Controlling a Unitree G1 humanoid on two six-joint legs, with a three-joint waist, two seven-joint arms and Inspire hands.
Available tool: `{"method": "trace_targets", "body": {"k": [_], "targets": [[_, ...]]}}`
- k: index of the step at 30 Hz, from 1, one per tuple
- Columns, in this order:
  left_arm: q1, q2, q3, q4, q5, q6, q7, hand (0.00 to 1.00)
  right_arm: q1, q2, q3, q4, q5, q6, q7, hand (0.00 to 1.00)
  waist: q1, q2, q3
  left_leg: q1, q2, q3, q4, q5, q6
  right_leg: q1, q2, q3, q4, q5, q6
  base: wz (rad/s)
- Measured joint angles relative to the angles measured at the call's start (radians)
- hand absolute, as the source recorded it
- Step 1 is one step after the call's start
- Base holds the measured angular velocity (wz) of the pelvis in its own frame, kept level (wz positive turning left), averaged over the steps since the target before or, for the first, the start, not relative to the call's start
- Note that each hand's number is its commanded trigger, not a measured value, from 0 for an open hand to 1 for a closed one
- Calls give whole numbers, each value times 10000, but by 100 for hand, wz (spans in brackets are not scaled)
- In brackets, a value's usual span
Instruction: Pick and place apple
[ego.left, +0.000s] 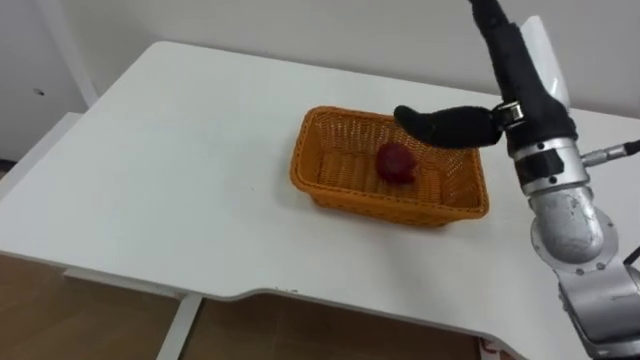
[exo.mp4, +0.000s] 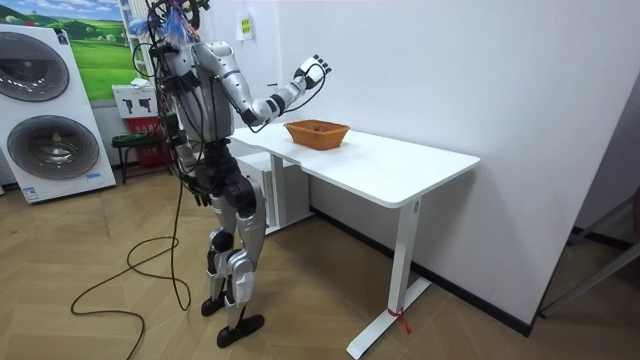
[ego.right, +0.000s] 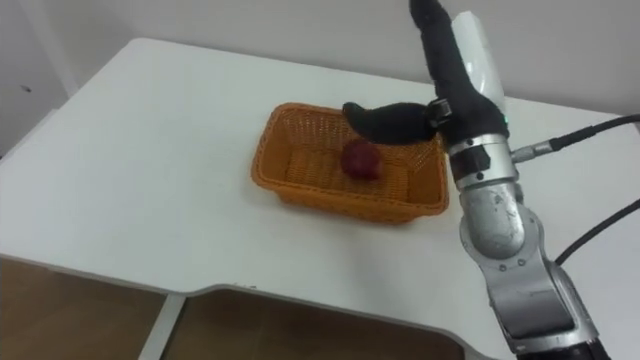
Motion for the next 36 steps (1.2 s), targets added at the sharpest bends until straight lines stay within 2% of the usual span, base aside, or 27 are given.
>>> {"method": "trace_targets", "body": {"k": [4,6,9,11,13,14,17,18,21,22,24,26,30,32,34,36], "targets": [[186,7,316,0,-70,-104,111,0,46,-7,-1201,-42,469,-275,-902,0,-318,-1,36,14,12,5,-5,-2,2,14,0,-42,-12,2,4,2],[276,-54,626,2,-19,-231,158,0,142,-11,-2167,-40,388,-440,-1578,0,-547,40,43,27,14,42,-12,-2,1,9,4,-12,-24,3,6,-4],[369,-53,1080,2,-20,-287,221,0,312,-55,-3500,61,474,-465,-2584,0,-812,19,26,-2,44,146,-23,-2,1,-128,7,-8,-5,3,6,-7],[495,-42,1101,2,-34,-287,291,0,380,-103,-4125,147,888,-474,-3272,0,-904,85,35,-1,65,296,-61,-2,1,-133,19,121,0,6,5,-19],[574,-42,1186,-23,-26,-285,374,0,479,-99,-4612,463,1119,-504,-3934,0,-1195,74,22,9,67,321,-46,-2,1,-165,18,147,17,6,6,-8],[645,-46,1308,-183,-27,-286,374,0,615,-102,-5024,760,1105,-508,-4354,0,-1295,51,-20,-29,76,344,-43,-2,1,-296,25,181,37,6,5,-9],[771,-53,1645,-389,-33,-313,459,0,1030,-190,-5943,1716,1585,-513,-5346,0,-1416,-12,-58,-45,104,431,-61,-2,1,-362,40,253,40,13,-5,-9],[791,-49,1695,-425,-29,-308,557,0,1154,-289,-6274,2330,1848,-482,-5711,0,-1558,-76,-66,-42,105,450,-67,-2,1,-359,40,275,39,14,-7,-4],[880,-72,1925,-600,-19,-156,622,0,1584,-394,-7011,3695,2480,-352,-6335,0,-1681,-48,-83,-63,141,587,-174,-2,-1,-435,83,473,50,27,-16,-13],[895,-71,1961,-611,-19,-111,622,0,1593,-404,-7140,4082,2623,-321,-6437,0,-1697,-114,-66,-58,150,637,-179,-2,-1,-435,88,506,50,33,-15,-18],[862,-55,2118,-642,-9,30,622,0,1746,-413,-7532,5727,2955,-190,-6886,0,-1900,-138,-69,-196,155,654,-150,-3,-1,-487,87,512,55,49,-18,-2],[797,-53,2178,-650,-12,112,623,0,1883,-414,-7671,6927,3591,-106,-6908,0,-1941,-100,-62,-256,155,679,-174,-3,0,-581,87,543,107,53,-21,-2],[646,-49,2524,-789,0,271,640,0,2328,-395,-7708,9403,5148,432,-6458,0,-2131,-61,-67,-331,159,661,-175,-3,1,-682,88,565,160,51,-21,0],[635,-33,2544,-789,-27,325,667,0,2593,-372,-7576,10412,5817,543,-6214,0,-2097,-29,-66,-326,168,664,-156,-6,0,-686,101,649,171,51,-22,-2],[629,-41,2532,-786,-26,397,661,0,2825,-115,-7446,11057,6080,684,-5965,0,-2103,-6,-51,-324,168,681,-163,-6,0,-697,106,674,180,51,-23,-5],[620,-45,2532,-779,-4,456,661,0,3030,452,-7296,11770,6383,750,-5538,0,-2105,66,-16,-313,175,705,-163,-6,0,-703,116,709,181,55,-28,-4]]}}
